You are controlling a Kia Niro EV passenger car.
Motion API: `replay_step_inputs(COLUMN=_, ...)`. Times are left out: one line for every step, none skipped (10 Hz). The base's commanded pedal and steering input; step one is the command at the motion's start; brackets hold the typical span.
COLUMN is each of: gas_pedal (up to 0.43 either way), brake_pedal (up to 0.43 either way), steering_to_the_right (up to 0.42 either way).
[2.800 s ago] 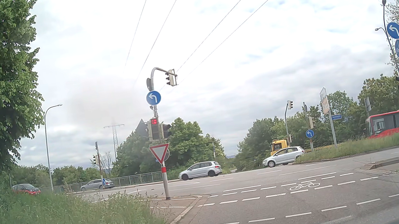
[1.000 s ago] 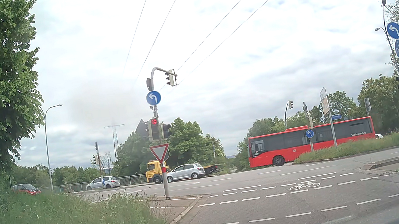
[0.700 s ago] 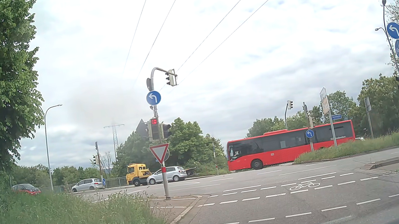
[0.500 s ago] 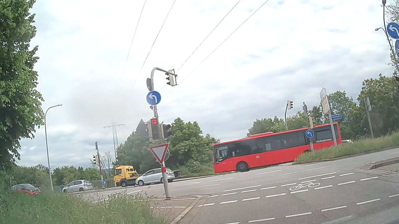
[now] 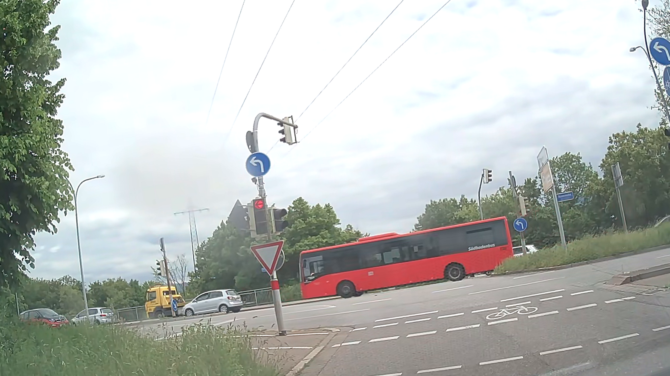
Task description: Follow the waypoints while adhering to traffic rules and regulations
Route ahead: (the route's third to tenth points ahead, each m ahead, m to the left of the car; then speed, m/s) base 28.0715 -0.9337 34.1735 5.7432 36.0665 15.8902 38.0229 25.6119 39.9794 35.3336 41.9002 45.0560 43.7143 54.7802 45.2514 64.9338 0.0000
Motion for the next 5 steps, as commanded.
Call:
replay_step_inputs(gas_pedal=0.0, brake_pedal=0.244, steering_to_the_right=-0.006)
replay_step_inputs(gas_pedal=0.0, brake_pedal=0.244, steering_to_the_right=-0.006)
replay_step_inputs(gas_pedal=0.0, brake_pedal=0.244, steering_to_the_right=-0.005)
replay_step_inputs(gas_pedal=0.0, brake_pedal=0.244, steering_to_the_right=-0.005)
replay_step_inputs(gas_pedal=0.0, brake_pedal=0.244, steering_to_the_right=-0.005)
